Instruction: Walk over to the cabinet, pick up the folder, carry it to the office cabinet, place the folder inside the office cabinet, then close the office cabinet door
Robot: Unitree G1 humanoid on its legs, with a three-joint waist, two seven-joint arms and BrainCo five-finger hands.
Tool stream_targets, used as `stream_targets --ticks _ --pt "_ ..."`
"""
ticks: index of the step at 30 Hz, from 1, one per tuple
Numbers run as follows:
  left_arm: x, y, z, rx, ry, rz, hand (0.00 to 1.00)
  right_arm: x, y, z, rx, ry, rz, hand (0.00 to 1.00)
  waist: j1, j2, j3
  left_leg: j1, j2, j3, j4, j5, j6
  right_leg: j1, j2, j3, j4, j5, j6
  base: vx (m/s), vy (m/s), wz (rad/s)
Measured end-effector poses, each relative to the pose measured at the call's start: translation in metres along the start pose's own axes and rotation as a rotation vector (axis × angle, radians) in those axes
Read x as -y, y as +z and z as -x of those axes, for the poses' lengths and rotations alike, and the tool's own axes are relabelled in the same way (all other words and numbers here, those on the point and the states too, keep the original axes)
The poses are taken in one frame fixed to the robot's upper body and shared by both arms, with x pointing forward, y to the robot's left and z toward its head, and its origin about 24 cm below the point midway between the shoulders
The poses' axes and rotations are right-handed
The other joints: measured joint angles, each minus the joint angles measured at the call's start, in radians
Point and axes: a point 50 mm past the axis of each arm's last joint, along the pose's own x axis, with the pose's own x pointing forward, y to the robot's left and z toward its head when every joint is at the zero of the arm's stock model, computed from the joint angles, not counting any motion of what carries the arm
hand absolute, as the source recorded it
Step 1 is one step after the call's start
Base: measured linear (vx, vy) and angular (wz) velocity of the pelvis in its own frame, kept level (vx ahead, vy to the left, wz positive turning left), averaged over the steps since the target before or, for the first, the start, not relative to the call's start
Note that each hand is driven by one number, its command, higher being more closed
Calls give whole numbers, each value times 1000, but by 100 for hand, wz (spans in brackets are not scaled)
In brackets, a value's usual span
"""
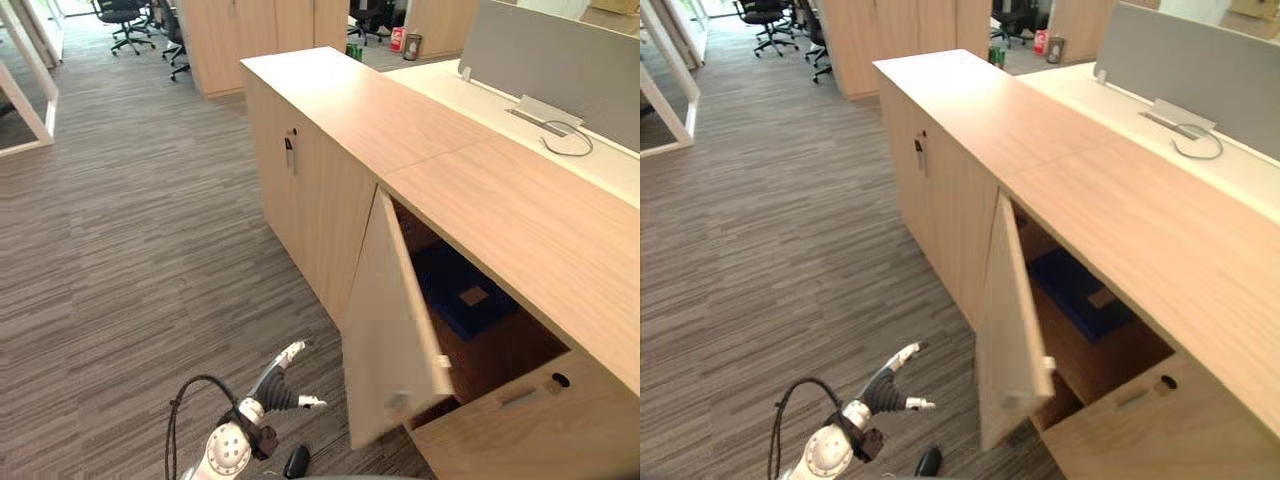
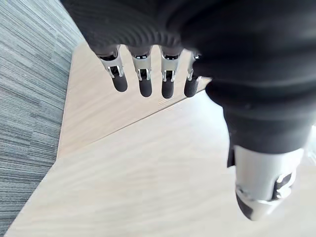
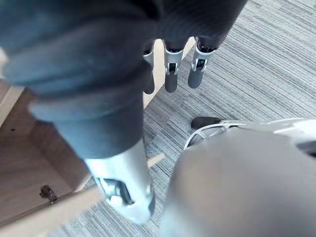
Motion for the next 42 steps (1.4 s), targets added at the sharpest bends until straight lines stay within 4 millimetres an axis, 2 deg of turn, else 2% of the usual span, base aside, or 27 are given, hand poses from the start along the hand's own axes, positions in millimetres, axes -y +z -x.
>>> stream_targets --ticks 2,5,11,16,18,20,21,23,24,28,30,32,34,35,36,38,42 --pt "-2 0 -1 -2 21 40 0 -3 6 -1 13 13 52 0 3 -5 0 -15 2 -19 0 11 -13 -4 7 -24 -1 0 -1 42 -95 33" --pt "-2 0 -1 -7 28 70 0 -12 17 -3 40 41 100 0 6 -19 3 -16 3 -26 0 14 -10 -1 9 -32 0 4 -7 72 -76 11" --pt "-1 3 -5 1 51 153 0 -55 38 -3 103 151 158 0 4 -37 8 -14 5 -12 0 14 -10 -5 8 -16 0 4 -10 67 -53 -6" --pt "-7 -2 -5 -26 92 231 0 -58 37 -3 100 156 155 0 -4 -50 20 4 26 75 0 2 -7 -22 13 73 -3 19 -25 43 -33 -54" --pt "-10 -17 -4 -84 131 305 0 -53 29 -2 77 144 139 0 -17 -60 20 25 41 137 -1 -16 -9 -37 19 132 -5 21 -25 -26 -35 -80" --pt "-11 -29 -5 -135 160 367 0 -49 28 -2 80 136 131 0 -27 -61 19 27 52 174 -1 -21 -9 -52 23 160 -6 23 -28 -21 -29 -69" --pt "-11 -43 -5 -197 190 446 0 -46 28 -3 77 124 96 0 -37 -62 19 29 60 201 -1 -24 -10 -57 27 186 -9 29 -26 -11 -25 -71" --pt "-9 -59 -2 -270 221 514 0 -43 27 -3 74 116 65 0 -53 -63 20 42 65 230 -1 -32 -8 -57 30 210 -16 34 -26 -2 -14 -57" --pt "-6 -76 2 -351 251 584 0 -41 27 -3 73 112 44 0 -59 -63 19 58 69 257 -1 -42 -4 -57 32 238 -16 35 -25 1 -3 -49" --pt "4 -104 17 -506 298 639 0 -37 24 -2 76 94 -23 0 -69 -65 21 91 74 317 0 -61 -5 -59 31 294 -8 45 -18 21 5 -52" --pt "12 -120 31 -613 310 640 0 -37 23 -1 76 88 -66 0 -74 -68 22 117 82 392 5 -78 -3 -86 34 364 29 54 -15 37 21 -90" --pt "13 -127 37 -655 328 636 0 -40 27 -1 98 95 -71 0 -74 -71 40 148 97 476 5 -93 -3 -108 33 397 55 58 -18 26 34 -132" --pt "14 -137 46 -715 341 614 0 -45 28 0 109 107 -78 0 -70 -75 47 170 116 571 7 -111 -8 -127 -9 248 89 53 -30 -5 30 -151" --pt "15 -145 57 -772 354 618 0 -48 29 1 114 113 -79 0 -72 -76 49 190 133 626 10 -128 -16 -123 -45 99 103 55 -39 -7 -4 -146" --pt "17 -153 67 -824 367 654 0 -48 29 1 115 114 -77 0 -70 -77 49 204 152 677 21 -147 -31 -120 -61 13 103 70 -56 -4 -8 -142" --pt "19 -161 76 -881 404 737 0 -46 29 1 118 110 -82 0 -76 -77 50 213 179 724 43 -169 -54 -120 -37 10 82 108 -50 2 -94 -100" --pt "25 -166 85 -915 507 890 0 -39 26 0 106 97 -118 0 -77 -58 45 232 256 774 40 -180 -98 -89 70 44 -23 133 -77 30 -134 -43"
